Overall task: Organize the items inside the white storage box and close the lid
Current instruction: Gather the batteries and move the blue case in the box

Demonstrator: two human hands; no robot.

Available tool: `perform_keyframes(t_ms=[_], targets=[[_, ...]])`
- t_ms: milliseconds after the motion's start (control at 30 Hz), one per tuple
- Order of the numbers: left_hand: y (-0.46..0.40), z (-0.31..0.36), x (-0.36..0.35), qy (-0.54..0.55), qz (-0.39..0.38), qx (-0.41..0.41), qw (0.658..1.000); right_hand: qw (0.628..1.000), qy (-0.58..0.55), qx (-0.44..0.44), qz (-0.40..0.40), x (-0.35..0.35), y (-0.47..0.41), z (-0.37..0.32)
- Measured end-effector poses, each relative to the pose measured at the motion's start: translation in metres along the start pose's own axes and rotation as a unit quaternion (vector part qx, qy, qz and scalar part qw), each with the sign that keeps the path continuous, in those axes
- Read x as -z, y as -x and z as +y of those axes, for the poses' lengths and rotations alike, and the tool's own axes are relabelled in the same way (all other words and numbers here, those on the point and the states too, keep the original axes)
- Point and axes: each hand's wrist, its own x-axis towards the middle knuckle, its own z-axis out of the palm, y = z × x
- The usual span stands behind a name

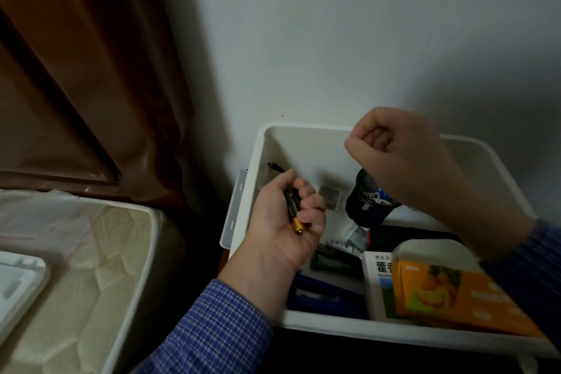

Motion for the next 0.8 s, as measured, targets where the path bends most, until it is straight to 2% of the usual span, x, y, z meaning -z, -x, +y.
perform_keyframes(t_ms=[100,167,267,367,467,600,733,800], targets=[[0.007,0.003,0.002,0.055,-0.019,-0.004,0.998,0.997,0.009,-0.049,-0.055,-0.01,-0.018,0.015],[0.016,0.005,0.005,0.089,-0.037,0.002,0.995,0.981,0.067,-0.075,-0.165,-0.023,-0.027,0.022],[0.034,0.002,0.009,0.109,-0.01,-0.002,0.994,0.913,0.204,-0.08,-0.345,-0.054,-0.028,0.029],[0.05,-0.004,0.011,0.103,0.024,0.0,0.994,0.856,0.281,-0.053,-0.43,-0.088,-0.017,0.036],[0.061,-0.015,0.014,0.058,0.032,0.019,0.998,0.85,0.303,-0.063,-0.426,-0.112,-0.01,0.043],[0.071,-0.022,0.017,-0.022,0.038,0.016,0.999,0.912,0.225,-0.053,-0.339,-0.121,-0.012,0.044],[0.071,-0.018,0.013,-0.027,0.035,0.037,0.998,0.938,0.178,-0.039,-0.295,-0.116,-0.019,0.052],[0.072,-0.017,0.012,-0.006,0.032,0.045,0.998,0.946,0.14,-0.004,-0.292,-0.114,-0.023,0.055]])
